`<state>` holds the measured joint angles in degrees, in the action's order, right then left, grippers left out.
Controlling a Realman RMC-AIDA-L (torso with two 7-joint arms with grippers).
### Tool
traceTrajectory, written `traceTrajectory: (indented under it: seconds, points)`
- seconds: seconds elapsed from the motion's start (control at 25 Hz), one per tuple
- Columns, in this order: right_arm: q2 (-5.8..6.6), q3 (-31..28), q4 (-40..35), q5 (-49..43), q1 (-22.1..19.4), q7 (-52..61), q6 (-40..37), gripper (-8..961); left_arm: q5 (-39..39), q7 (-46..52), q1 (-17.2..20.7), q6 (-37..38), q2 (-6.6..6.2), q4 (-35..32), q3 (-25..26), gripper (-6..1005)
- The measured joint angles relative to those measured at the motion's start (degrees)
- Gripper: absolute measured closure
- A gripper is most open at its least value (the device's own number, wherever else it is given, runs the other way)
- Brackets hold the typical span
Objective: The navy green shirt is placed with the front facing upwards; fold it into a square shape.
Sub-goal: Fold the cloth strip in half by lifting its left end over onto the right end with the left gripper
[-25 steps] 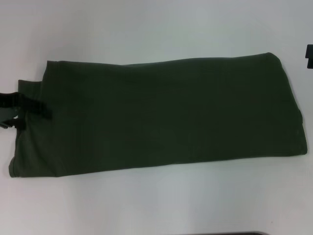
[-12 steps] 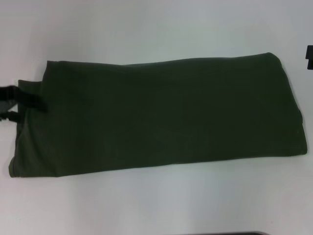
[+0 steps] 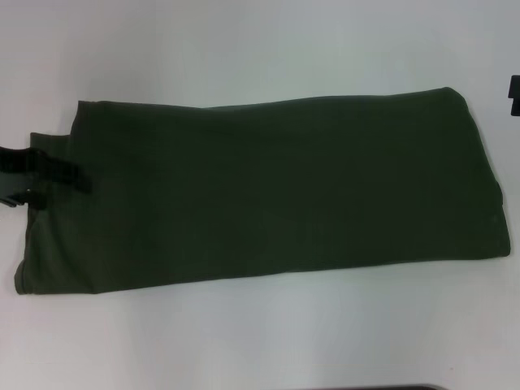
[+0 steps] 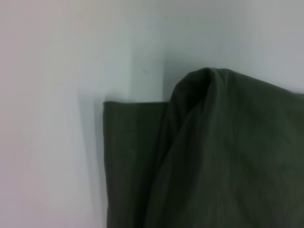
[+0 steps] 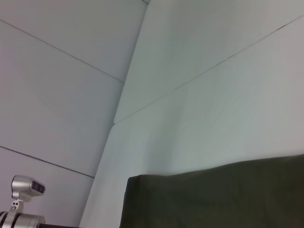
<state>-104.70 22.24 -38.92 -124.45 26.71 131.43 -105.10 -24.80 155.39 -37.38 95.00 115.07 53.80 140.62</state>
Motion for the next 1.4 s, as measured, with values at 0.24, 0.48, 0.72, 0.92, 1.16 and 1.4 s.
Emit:
traceTrajectory:
  seconds: [0.24,0.48,0.72,0.92,1.16,1.4]
  points:
    - [0.03,0.0,0.0,0.0,0.1,0.0,0.1,283,0.0,0.0,0.2,-0.2,0.21,-0.5,0.0,126]
    - [0.04,0.0,0.2,0.0,0.1,0.1,0.1,283,0.2,0.2,0.1,-1.7,0.32,-1.9,-1.7,126]
    - [0.04,0.0,0.1,0.0,0.0,0.3,0.0,283,0.3,0.3,0.0,-2.8,0.32,-2.3,-2.3,126]
    - [0.04,0.0,0.2,0.0,-0.1,0.3,0.0,284,0.8,0.3,-0.1,-2.8,0.32,-2.3,-2.4,126]
    - [0.04,0.0,0.0,0.0,-0.1,0.7,-0.1,284,0.1,0.6,0.4,0.1,0.47,3.4,-0.9,126]
    - [0.03,0.0,0.1,0.0,-0.1,0.8,-0.2,284,0.0,0.6,0.0,2.1,1.20,4.4,-0.8,126]
